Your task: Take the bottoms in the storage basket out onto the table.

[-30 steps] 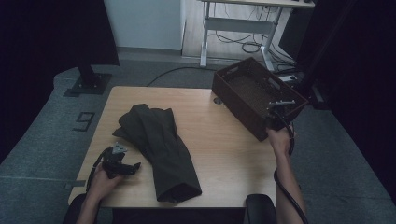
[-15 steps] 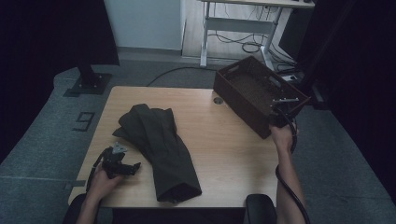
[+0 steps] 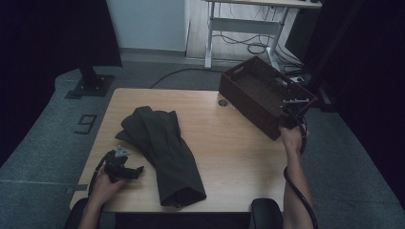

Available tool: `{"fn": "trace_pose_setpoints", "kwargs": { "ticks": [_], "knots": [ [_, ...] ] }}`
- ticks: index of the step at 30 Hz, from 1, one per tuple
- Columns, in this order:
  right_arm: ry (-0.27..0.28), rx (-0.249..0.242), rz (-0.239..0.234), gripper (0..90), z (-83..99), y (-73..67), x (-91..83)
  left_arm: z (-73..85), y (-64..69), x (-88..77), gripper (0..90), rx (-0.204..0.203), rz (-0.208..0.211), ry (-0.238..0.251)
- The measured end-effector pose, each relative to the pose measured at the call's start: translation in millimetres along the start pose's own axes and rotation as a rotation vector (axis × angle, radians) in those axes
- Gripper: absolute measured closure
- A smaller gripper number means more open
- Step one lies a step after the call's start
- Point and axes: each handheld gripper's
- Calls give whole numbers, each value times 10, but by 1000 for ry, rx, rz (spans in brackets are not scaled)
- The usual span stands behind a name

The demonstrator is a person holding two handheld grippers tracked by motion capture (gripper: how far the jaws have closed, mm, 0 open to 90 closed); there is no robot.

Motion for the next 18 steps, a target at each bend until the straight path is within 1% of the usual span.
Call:
{"fn": "trace_pose_setpoints", "kwargs": {
  "ticks": [10,14,18],
  "knots": [
    [9,19,-10,677,-7,6,-13,0,0,0,0,0,0,0],
    [31,20,-14,584,-18,-3,-57,0,0,0,0,0,0,0],
    [56,10,-38,468,-29,-27,-108,0,0,0,0,0,0,0]
  ]
}}
Point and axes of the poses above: each handheld gripper's, and its own axes: x roughly forward along the jaws, z roughly out of its underside, y roughly to its right, and after that the axes turned 11 degrees about -x, right-handed
